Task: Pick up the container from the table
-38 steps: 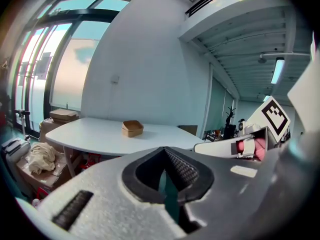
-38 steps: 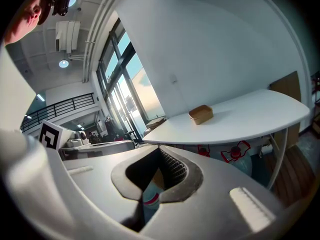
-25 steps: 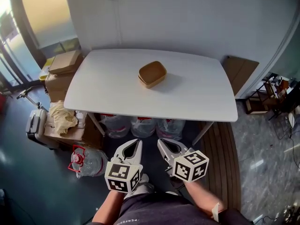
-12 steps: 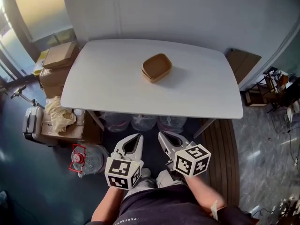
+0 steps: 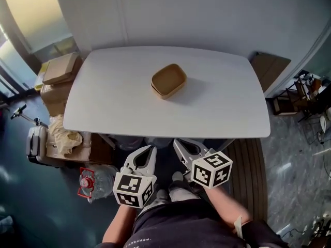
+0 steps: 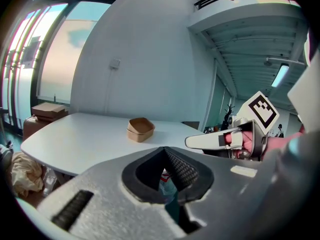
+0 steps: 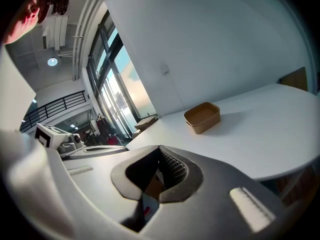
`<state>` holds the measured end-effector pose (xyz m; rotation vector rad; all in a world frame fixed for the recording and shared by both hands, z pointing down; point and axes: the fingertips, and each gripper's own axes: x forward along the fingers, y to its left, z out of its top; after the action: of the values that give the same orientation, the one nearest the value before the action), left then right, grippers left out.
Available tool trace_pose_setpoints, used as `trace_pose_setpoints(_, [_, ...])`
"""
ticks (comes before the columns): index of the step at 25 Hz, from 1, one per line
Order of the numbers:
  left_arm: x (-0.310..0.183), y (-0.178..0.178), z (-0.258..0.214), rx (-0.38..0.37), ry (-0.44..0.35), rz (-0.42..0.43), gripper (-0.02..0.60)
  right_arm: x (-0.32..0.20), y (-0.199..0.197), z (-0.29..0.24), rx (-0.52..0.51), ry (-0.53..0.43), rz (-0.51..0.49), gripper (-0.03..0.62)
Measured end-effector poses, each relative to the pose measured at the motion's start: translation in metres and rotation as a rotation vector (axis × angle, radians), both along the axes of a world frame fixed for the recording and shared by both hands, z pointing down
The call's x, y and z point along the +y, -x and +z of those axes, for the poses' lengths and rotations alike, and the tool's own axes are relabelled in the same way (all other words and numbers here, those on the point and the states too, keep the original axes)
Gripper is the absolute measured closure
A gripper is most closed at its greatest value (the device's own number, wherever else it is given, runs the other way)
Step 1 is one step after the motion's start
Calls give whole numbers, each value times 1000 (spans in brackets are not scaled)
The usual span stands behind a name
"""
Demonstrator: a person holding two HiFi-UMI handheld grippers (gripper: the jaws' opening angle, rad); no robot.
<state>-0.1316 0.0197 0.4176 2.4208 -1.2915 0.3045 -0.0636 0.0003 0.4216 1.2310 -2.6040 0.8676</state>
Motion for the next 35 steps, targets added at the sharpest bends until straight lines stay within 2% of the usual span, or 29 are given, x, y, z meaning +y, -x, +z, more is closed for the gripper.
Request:
trace_pose_setpoints(15, [-90,-77,-6,-47,-38,58,588,-87,-56,-6,-9,-19,-28,594])
trace_pose_setpoints(18, [-100,-81,0,-80,-33,51,588,-95,-63,-2,-5,-13,-30,594])
trace_pose_setpoints(23, [-121,-81,3,-91,-36,59,588,-112,-67,2,1,-2,-15,594])
trace_pose_setpoints(35, [-186,-89,12,-147,-16,191,580,-168,-65,7,11,31,55,594])
